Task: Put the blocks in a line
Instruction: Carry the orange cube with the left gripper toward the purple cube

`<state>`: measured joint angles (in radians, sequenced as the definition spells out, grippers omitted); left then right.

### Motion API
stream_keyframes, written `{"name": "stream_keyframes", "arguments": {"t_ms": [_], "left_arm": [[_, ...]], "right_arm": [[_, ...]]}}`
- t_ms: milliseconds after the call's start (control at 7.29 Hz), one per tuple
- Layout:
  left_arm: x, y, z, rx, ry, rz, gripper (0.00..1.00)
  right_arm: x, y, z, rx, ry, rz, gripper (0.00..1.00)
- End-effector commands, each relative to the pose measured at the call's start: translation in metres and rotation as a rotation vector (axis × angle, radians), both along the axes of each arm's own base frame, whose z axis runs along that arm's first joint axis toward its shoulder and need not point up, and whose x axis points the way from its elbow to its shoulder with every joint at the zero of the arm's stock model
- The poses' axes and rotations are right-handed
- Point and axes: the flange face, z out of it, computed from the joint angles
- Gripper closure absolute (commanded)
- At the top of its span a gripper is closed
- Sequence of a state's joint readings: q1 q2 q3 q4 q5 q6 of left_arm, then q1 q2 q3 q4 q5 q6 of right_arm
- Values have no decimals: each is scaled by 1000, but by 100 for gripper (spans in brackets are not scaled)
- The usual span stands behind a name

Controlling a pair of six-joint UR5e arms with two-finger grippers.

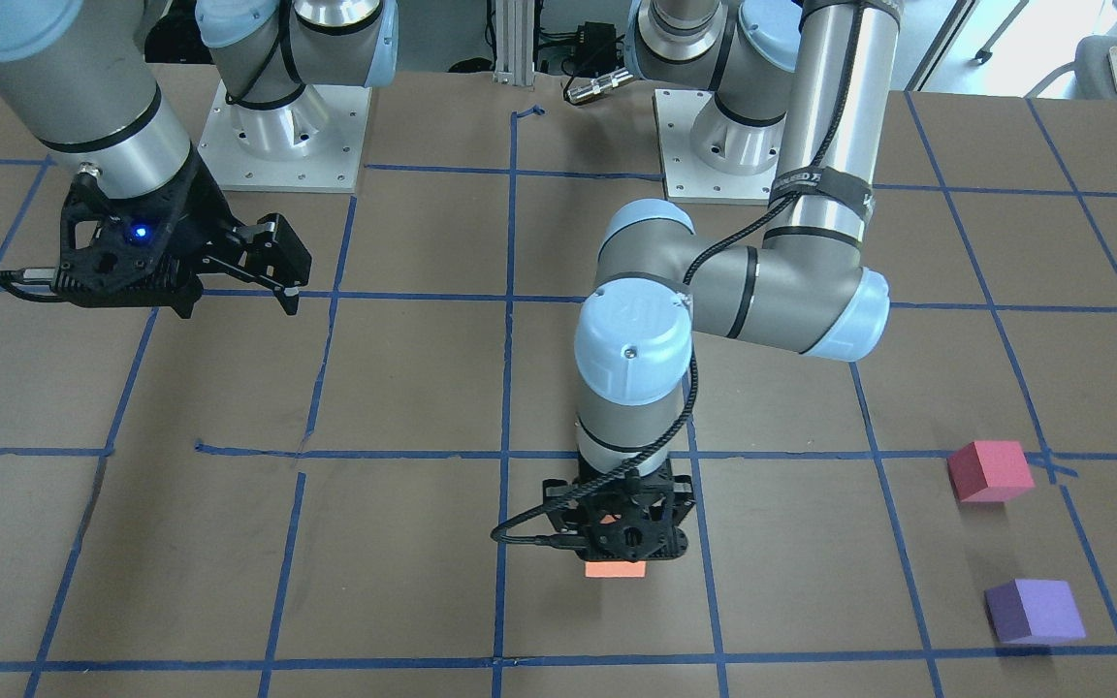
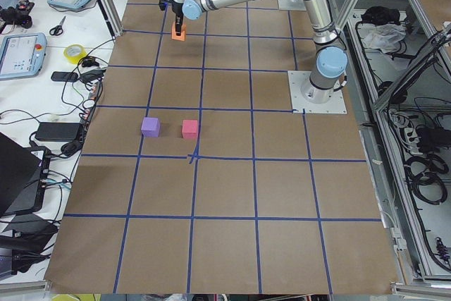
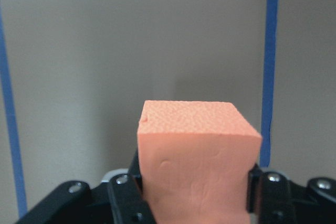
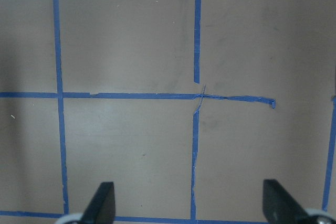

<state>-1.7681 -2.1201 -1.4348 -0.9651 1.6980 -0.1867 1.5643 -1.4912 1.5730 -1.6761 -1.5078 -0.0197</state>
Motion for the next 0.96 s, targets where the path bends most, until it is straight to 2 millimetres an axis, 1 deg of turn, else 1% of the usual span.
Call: {"name": "stream_keyframes", "arguments": {"t_ms": [0, 137, 275, 412, 549, 686, 824], "left_arm": [[120, -26, 38, -38, -64, 31, 82], [171, -31, 37, -17, -68, 55, 92], [252, -29, 14, 71, -2, 7, 98], [299, -23, 11, 78, 61, 56, 98], [343, -18, 4, 106, 25, 64, 98], [389, -16, -11, 131, 27, 86, 100], [421, -10, -17, 145, 25, 53, 100]], "right_arm": [[-1, 4, 1, 15, 3, -15, 0], [1, 10, 7, 27, 0, -28, 0], [2, 19, 20, -3, -5, -28, 0], [2, 23, 23, 2, -1, -28, 0], [4, 30, 28, 5, 1, -24, 0], [6, 33, 30, 7, -1, -19, 0], [12, 36, 30, 12, 1, -9, 0]]}}
